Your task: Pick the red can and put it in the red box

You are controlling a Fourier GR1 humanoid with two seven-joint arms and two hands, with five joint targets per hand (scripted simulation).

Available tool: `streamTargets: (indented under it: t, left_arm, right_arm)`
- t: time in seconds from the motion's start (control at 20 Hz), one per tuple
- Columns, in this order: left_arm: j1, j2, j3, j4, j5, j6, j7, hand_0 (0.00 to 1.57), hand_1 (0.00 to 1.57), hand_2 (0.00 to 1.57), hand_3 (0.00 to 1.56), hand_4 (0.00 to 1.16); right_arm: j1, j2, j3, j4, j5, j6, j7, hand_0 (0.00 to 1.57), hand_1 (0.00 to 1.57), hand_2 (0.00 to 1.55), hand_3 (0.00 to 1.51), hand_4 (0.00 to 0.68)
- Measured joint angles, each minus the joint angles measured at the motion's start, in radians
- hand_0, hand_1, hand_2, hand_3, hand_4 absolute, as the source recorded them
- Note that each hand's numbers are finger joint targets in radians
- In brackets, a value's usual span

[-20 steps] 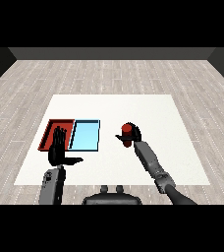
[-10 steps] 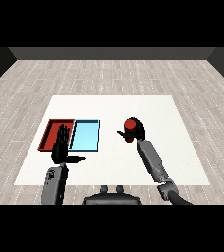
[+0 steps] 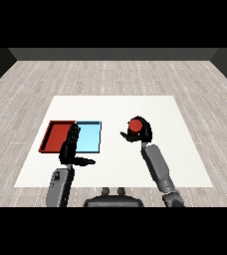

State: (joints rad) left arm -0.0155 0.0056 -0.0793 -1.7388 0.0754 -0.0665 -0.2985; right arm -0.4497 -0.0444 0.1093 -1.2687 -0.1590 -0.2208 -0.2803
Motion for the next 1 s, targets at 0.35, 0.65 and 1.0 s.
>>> streamTargets:
  t: [0.35, 0.65, 1.0]
  left_arm:
    - [-0.036, -0.004, -0.102, 0.008, -0.045, 0.079, 0.062, 0.00, 0.00, 0.00, 0.00, 0.00]
    - [-0.124, -0.005, -0.178, 0.105, -0.071, 0.159, 0.098, 0.00, 0.00, 0.00, 0.00, 0.00]
    - [-0.178, -0.005, -0.242, 0.211, -0.047, 0.219, 0.098, 0.00, 0.00, 0.00, 0.00, 0.00]
  right_arm:
    - [0.004, 0.028, 0.124, -0.116, 0.019, -0.137, 0.054, 1.44, 1.44, 1.41, 1.38, 0.622]
    - [0.061, 0.038, 0.184, -0.208, 0.037, -0.167, 0.033, 1.44, 1.44, 1.43, 1.40, 0.632]
    - [0.073, 0.043, 0.219, -0.229, 0.039, -0.172, -0.001, 1.44, 1.44, 1.44, 1.40, 0.630]
